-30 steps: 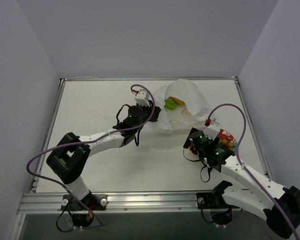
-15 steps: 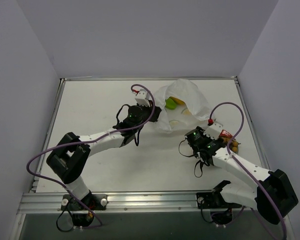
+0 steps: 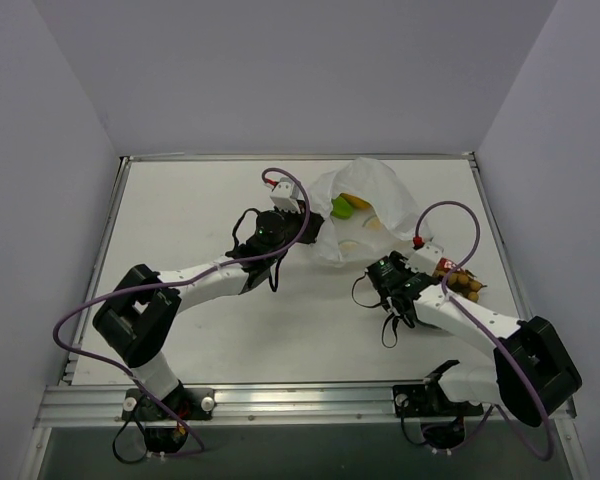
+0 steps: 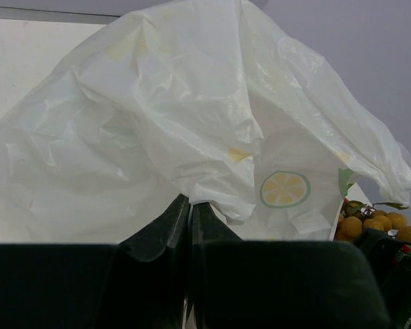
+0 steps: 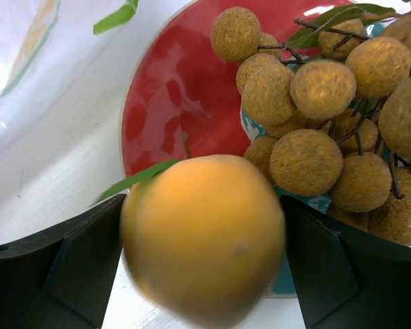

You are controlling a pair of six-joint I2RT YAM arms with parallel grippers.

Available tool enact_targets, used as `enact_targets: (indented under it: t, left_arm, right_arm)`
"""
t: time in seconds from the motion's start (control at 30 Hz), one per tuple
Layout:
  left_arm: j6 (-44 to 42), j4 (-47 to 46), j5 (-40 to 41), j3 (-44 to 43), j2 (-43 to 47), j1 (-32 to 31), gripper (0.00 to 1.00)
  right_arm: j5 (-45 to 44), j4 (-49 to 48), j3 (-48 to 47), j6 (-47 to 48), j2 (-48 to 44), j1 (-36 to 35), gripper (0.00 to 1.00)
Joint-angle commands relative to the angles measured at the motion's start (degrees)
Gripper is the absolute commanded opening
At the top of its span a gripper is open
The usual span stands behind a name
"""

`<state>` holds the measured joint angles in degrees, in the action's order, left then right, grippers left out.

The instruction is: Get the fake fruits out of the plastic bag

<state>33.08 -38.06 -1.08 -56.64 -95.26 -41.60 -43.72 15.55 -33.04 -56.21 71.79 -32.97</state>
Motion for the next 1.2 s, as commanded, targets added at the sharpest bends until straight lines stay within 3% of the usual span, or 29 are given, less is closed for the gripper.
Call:
enact_targets:
  t: [0.0,0.07,0.2,0.57,0.8,0.9,0.93,1.0,1.03,1.1,1.13,1.17]
  left_arm:
    - [0.23,-3.60,-0.59,-1.28,1.04,0.12,0.02]
    - [0.32,-3.60,-0.59,-1.28,0.87,0.03,0.02]
    - [0.23,-3.51,-0.68,-1.45,0.69,-0.23,0.02]
    - [-0.30,-2.81,-0.50,-1.28,1.66,-0.41,0.02]
    - [-0.03,-2.54,-0.94,-1.28,1.57,-0.49,0.02]
    - [-0.03,-2.45,-0.76,-1.19,1.92,-0.49,0.02]
    - [-0.03,-2.45,-0.76,-1.10,1.92,-0.49,0.02]
    - [0.05,-2.37,-0.85,-1.01,1.84,-0.49,0.02]
    - [0.05,-2.37,-0.76,-1.01,1.84,-0.49,0.02]
    - [0.05,-2.19,-0.68,-0.93,1.66,-0.49,0.02]
    - [0.05,-2.10,-0.68,-1.01,1.66,-0.49,0.02]
    - [0.14,-2.10,-0.68,-0.93,1.66,-0.49,0.02]
  right_arm:
    - [-3.03,1.15,-1.68,-0.66,-3.49,-0.34,0.87]
    - [-2.16,1.15,-1.68,0.21,-6.21,-0.34,0.94]
    - [-0.49,2.29,-2.38,1.62,-8.50,-0.69,1.00]
    - [-1.10,10.19,-11.60,2.41,-17.20,-8.95,1.00]
    - [0.57,11.34,-15.65,7.59,-21.95,-10.27,1.00]
    - [1.18,10.65,-18.81,10.40,-20.82,-12.10,0.85]
    - [1.19,10.21,-20.47,11.20,-19.25,-12.90,0.63]
    - [1.88,7.15,-21.71,14.52,-16.26,-15.53,0.32]
    - [1.98,5.56,-22.24,15.94,-15.11,-16.15,0.21]
    - [1.28,3.97,-24.26,18.57,-11.69,-16.86,0.14]
    - [1.88,3.00,-24.79,19.98,-10.80,-16.86,0.06]
    - [2.58,-0.31,-24.97,21.39,-10.01,-16.86,0.04]
